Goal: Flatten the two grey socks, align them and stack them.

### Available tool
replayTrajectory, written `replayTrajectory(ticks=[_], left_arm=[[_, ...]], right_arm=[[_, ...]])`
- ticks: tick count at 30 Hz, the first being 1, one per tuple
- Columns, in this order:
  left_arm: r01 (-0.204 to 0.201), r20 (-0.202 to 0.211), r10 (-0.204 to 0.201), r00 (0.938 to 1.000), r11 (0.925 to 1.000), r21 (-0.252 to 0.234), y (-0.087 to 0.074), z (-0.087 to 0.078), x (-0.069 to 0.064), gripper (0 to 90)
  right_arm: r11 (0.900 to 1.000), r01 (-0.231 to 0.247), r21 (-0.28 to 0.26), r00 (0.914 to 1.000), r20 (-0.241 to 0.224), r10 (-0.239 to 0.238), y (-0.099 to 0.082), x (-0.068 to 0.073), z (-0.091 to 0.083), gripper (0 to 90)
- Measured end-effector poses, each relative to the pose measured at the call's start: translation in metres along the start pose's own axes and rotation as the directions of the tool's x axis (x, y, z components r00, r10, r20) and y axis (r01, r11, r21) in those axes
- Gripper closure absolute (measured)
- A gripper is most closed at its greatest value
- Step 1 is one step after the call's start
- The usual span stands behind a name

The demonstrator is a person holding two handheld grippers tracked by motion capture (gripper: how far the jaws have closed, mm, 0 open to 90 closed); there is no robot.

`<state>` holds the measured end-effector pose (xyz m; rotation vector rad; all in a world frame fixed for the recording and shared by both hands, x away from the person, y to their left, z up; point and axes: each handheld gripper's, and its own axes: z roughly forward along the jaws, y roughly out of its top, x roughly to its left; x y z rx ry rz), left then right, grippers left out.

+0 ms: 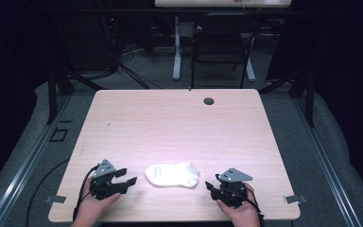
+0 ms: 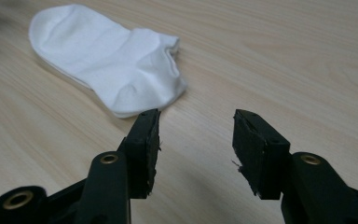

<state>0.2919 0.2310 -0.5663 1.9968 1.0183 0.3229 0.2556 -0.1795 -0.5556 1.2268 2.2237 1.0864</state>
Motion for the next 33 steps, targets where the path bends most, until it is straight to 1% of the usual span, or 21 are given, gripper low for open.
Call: replayTrajectory(ticks=[1, 3, 4, 6, 7, 8, 11, 12, 15, 16, 17, 18, 20, 22, 24, 26, 27, 29, 30, 33], left_arm=[[0.000, 0.000, 0.000, 1.0000, 1.0000, 0.000, 0.000, 0.000, 0.000, 41.0], [-0.001, -0.007, 0.001, 1.0000, 1.0000, 0.002, 0.000, 0.001, 0.003, 41.0], [-0.003, -0.010, 0.003, 0.9999, 1.0000, 0.002, 0.000, 0.001, 0.005, 41.0], [0.020, -0.009, -0.021, 0.9997, 0.9997, -0.013, 0.000, 0.001, 0.007, 41.0], [0.020, -0.009, -0.021, 0.9997, 0.9997, -0.013, 0.000, 0.001, 0.007, 41.0], [0.030, -0.009, -0.030, 0.9995, 0.9995, -0.014, 0.001, 0.002, 0.008, 41.0], [0.026, -0.008, -0.026, 0.9996, 0.9996, -0.008, 0.003, 0.005, 0.009, 41.0], [0.004, -0.012, -0.004, 0.9999, 1.0000, -0.007, 0.005, 0.008, 0.011, 41.0], [0.009, -0.016, -0.009, 0.9998, 1.0000, -0.001, 0.005, 0.011, 0.013, 41.0], [0.015, -0.015, -0.015, 0.9998, 0.9999, 0.004, 0.005, 0.011, 0.015, 41.0], [0.020, -0.015, -0.020, 0.9997, 0.9998, 0.007, 0.005, 0.011, 0.016, 41.0], [0.037, -0.012, -0.037, 0.9992, 0.9993, 0.004, 0.005, 0.010, 0.017, 41.0], [0.035, -0.013, -0.035, 0.9993, 0.9994, 0.002, 0.005, 0.010, 0.018, 41.0], [0.034, -0.013, -0.034, 0.9993, 0.9994, 0.006, 0.005, 0.010, 0.019, 41.0], [0.039, -0.012, -0.039, 0.9992, 0.9992, 0.011, 0.005, 0.012, 0.019, 41.0], [0.039, -0.012, -0.039, 0.9992, 0.9992, 0.012, 0.005, 0.012, 0.019, 41.0], [0.041, -0.011, -0.040, 0.9991, 0.9991, 0.014, 0.005, 0.012, 0.019, 41.0], [0.041, -0.010, -0.041, 0.9991, 0.9990, 0.015, 0.005, 0.012, 0.018, 41.0], [0.042, -0.013, -0.041, 0.9991, 0.9989, 0.020, 0.005, 0.012, 0.018, 41.0], [0.048, -0.013, -0.048, 0.9988, 0.9987, 0.015, 0.005, 0.014, 0.017, 41.0]], right_arm=[[1.0000, 0.000, 0.000, 1.0000, 0.000, 0.000, 0.000, 0.000, 0.000, 51.4], [0.9995, -0.020, 0.023, 0.9998, 0.000, 0.020, -0.003, -0.004, 0.004, 52.0], [0.9992, -0.030, 0.025, 0.9995, -0.003, 0.030, -0.004, -0.006, 0.006, 52.0], [0.9988, -0.023, 0.043, 0.9997, 0.006, 0.023, -0.005, -0.007, 0.011, 52.1], [0.9987, -0.017, 0.049, 0.9998, 0.008, 0.017, -0.005, -0.007, 0.012, 52.1], [0.9990, -0.023, 0.039, 0.9997, 0.008, 0.022, -0.005, -0.006, 0.013, 52.1], [0.9990, -0.024, 0.037, 0.9997, 0.005, 0.023, -0.003, -0.005, 0.015, 52.1], [0.9990, -0.019, 0.042, 0.9998, 0.000, 0.019, -0.002, -0.005, 0.018, 52.1], [0.9990, -0.016, 0.041, 0.9999, 0.003, 0.016, -0.001, -0.004, 0.023, 52.1], [0.9990, -0.019, 0.040, 0.9998, 0.011, 0.019, 0.000, -0.004, 0.025, 52.1], [0.9990, -0.012, 0.044, 0.9999, 0.010, 0.011, 0.000, -0.005, 0.026, 52.1], [0.9988, -0.015, 0.047, 0.9998, 0.016, 0.015, 0.000, -0.006, 0.028, 52.0], [0.9986, -0.030, 0.043, 0.9995, 0.012, 0.030, 0.000, -0.008, 0.029, 52.0], [0.9984, -0.036, 0.044, 0.9993, 0.016, 0.035, -0.001, -0.009, 0.029, 52.0], [0.9978, -0.056, 0.035, 0.9983, 0.017, 0.055, -0.001, -0.012, 0.028, 51.9], [0.9978, -0.056, 0.034, 0.9983, 0.020, 0.056, -0.001, -0.013, 0.027, 51.8], [0.9973, -0.067, 0.030, 0.9975, 0.022, 0.067, -0.001, -0.014, 0.026, 51.6], [0.9972, -0.069, 0.028, 0.9974, 0.021, 0.069, -0.001, -0.015, 0.026, 51.6], [0.9966, -0.080, 0.021, 0.9967, 0.016, 0.080, -0.001, -0.015, 0.025, 51.6], [0.9964, -0.083, 0.018, 0.9964, 0.017, 0.083, -0.001, -0.016, 0.026, 51.6]])
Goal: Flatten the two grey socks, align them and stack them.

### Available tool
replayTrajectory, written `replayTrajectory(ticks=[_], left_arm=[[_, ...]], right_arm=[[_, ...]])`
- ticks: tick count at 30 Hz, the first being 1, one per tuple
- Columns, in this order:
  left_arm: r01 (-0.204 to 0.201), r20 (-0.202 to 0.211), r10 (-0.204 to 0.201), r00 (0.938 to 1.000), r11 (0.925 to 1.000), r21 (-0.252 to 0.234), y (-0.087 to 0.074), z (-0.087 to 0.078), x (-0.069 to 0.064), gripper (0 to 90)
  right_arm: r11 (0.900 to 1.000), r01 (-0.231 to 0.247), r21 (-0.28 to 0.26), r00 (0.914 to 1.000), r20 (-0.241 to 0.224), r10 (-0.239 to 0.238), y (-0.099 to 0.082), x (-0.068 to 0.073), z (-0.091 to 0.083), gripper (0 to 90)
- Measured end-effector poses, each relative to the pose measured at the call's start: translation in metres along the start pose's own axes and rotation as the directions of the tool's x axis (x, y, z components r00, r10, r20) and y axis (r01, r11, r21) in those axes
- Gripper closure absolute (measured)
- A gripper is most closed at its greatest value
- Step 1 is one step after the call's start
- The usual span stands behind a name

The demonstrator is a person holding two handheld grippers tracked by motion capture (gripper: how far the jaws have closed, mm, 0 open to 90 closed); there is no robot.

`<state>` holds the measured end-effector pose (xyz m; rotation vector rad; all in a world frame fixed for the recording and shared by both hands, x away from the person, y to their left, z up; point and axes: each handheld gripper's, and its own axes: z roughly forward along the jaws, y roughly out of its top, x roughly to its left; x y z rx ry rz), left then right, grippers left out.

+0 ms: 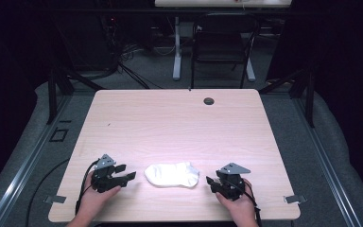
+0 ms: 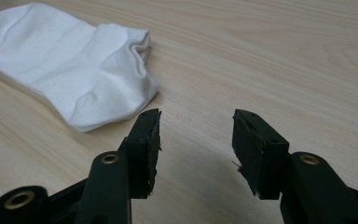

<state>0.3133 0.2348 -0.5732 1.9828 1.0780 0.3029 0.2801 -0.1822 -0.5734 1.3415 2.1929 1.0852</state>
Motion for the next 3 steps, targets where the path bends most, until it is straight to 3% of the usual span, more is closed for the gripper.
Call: replayTrajectory(ticks=[3], left_arm=[[0.001, 0.002, -0.001, 1.0000, 1.0000, 0.002, 0.0004, 0.0010, -0.0001, 41.0]], right_arm=[[0.9999, -0.011, 0.004, 0.9999, -0.009, 0.011, 0.0000, -0.0017, 0.0004, 51.6]])
